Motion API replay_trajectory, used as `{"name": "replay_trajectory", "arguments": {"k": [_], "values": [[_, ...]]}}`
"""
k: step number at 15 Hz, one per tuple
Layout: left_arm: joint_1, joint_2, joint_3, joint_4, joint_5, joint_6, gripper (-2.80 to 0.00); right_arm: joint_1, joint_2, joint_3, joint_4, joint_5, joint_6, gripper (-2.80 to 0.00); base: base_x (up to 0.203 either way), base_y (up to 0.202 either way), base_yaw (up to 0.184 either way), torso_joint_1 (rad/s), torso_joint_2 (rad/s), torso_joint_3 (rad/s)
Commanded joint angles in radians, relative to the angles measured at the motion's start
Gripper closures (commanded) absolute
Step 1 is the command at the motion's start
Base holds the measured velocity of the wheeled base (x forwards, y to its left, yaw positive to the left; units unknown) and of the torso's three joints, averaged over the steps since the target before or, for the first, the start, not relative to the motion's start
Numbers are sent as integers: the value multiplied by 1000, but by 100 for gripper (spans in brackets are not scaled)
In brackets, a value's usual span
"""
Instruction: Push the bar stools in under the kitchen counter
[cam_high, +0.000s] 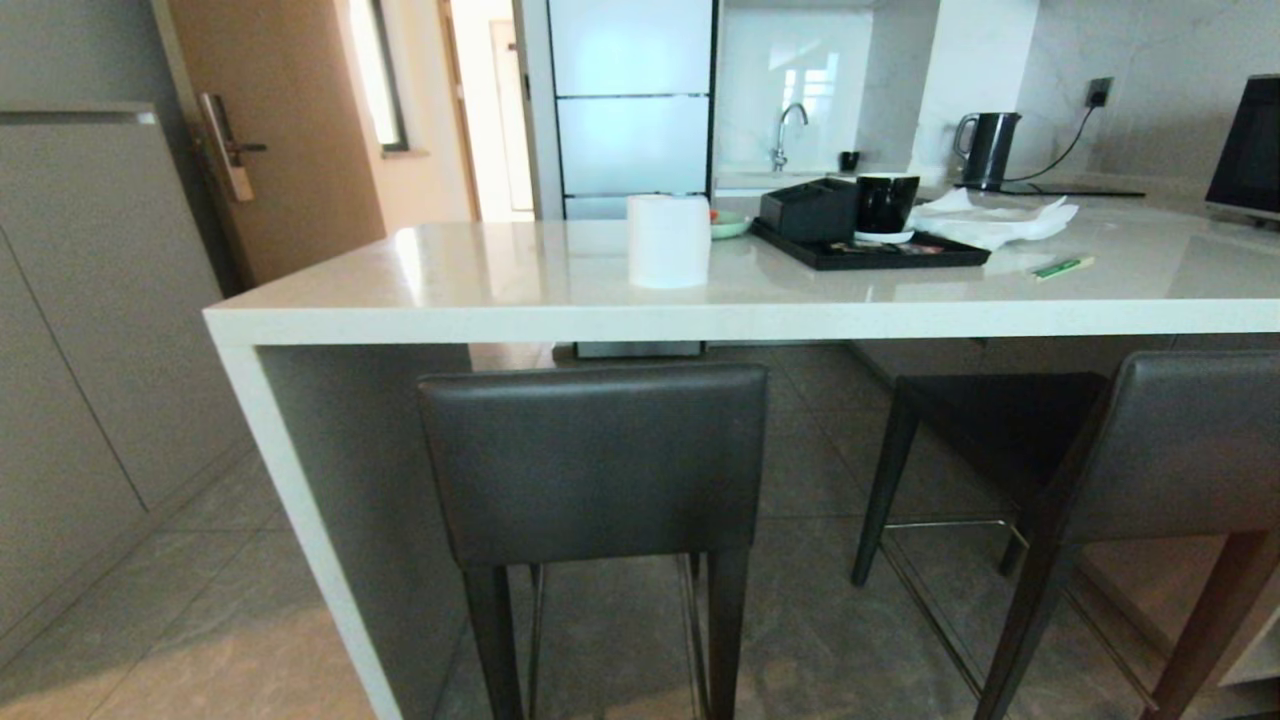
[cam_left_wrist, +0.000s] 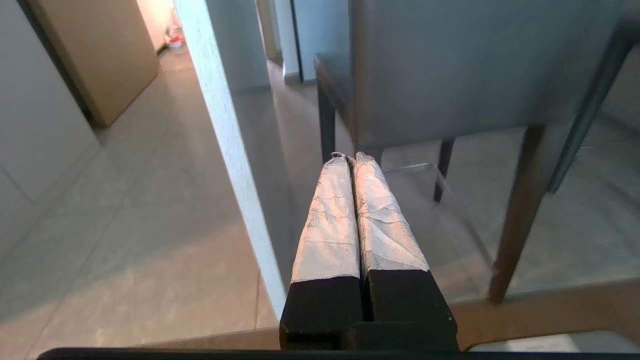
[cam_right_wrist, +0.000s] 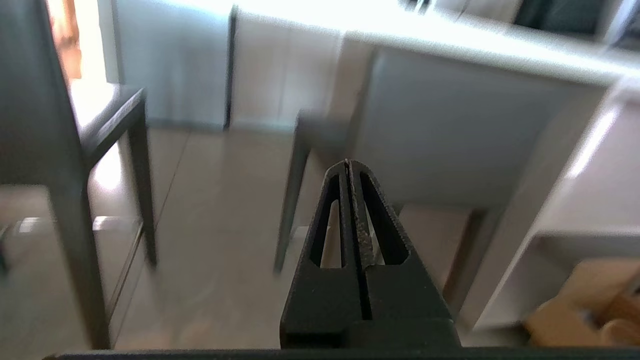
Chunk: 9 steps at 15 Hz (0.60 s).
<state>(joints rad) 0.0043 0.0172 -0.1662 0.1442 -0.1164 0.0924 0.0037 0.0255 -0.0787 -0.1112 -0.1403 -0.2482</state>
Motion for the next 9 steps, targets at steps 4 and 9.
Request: {"name": "replay_trajectory", "arguments": {"k": [4, 9], "values": [[0, -17, 93, -81, -8, 7, 0, -5, -26, 86, 119, 166, 135, 0, 0, 0, 0, 0, 0, 0], [0, -16, 91, -69, -192, -15, 0, -4, -26, 86, 113, 173, 162, 0, 0, 0, 0, 0, 0, 0]]}}
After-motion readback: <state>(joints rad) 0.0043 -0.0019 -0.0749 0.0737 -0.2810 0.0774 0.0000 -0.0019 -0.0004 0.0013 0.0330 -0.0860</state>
